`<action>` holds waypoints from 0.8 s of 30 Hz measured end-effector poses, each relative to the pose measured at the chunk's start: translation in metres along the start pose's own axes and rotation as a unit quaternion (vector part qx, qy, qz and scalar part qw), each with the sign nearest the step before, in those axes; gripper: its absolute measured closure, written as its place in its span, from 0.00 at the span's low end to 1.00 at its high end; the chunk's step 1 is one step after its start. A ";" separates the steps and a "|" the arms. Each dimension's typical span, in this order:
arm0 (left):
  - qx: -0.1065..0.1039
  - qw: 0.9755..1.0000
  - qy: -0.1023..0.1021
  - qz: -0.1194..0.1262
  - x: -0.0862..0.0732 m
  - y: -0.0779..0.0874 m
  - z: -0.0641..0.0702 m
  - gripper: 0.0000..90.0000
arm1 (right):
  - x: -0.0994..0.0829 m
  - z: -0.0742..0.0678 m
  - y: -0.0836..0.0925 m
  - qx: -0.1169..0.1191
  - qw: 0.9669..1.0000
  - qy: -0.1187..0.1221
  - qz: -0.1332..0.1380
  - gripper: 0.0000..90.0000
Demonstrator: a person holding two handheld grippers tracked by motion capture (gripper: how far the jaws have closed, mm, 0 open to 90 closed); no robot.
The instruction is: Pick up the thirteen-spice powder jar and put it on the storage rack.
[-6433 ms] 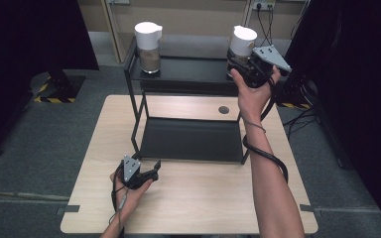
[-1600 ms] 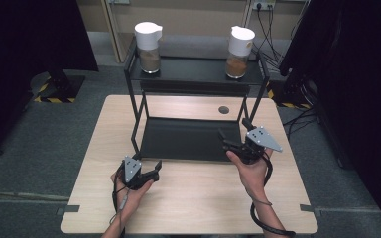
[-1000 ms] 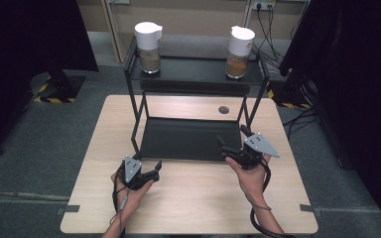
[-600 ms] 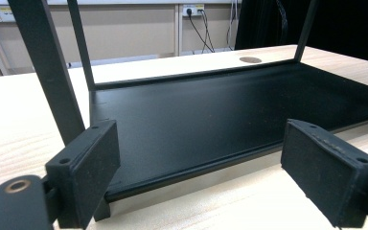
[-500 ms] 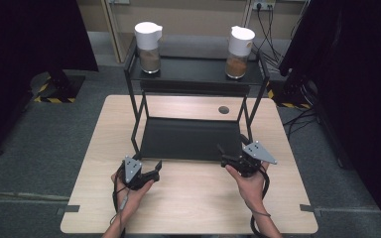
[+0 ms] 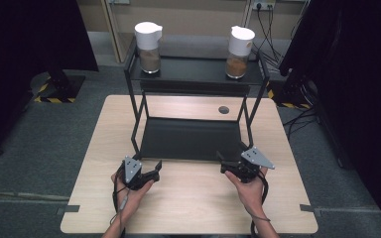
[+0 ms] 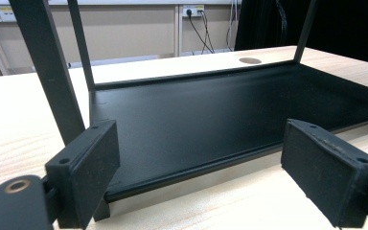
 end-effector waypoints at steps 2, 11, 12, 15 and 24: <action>0.000 1.000 0.000 0.001 0.000 0.000 0.000 0.14 | -0.003 0.000 0.000 0.000 1.000 -0.003 -0.004 0.07; 0.000 1.000 -0.001 0.001 0.000 0.000 0.000 0.14 | -0.019 0.001 0.004 0.001 1.000 -0.008 -0.014 0.07; 0.000 1.000 -0.001 0.001 0.000 0.000 0.000 0.14 | -0.020 0.001 0.004 0.001 1.000 -0.009 -0.015 0.07; 0.000 1.000 -0.001 0.002 0.000 0.000 0.000 0.14 | -0.025 0.000 0.005 0.001 1.000 -0.012 -0.019 0.07; 0.000 1.000 -0.001 0.002 0.000 0.000 0.000 0.14 | -0.036 -0.001 0.008 -0.001 1.000 -0.010 -0.024 0.07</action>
Point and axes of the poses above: each handheld gripper's, and its own axes: y roughly backward along the jaws, x roughly out of its top, z roughly to its right, the point moved 7 cm from there along -y, roughly forward along the jaws, and after that the axes turned 1 degree about y, right-handed, at the moved point
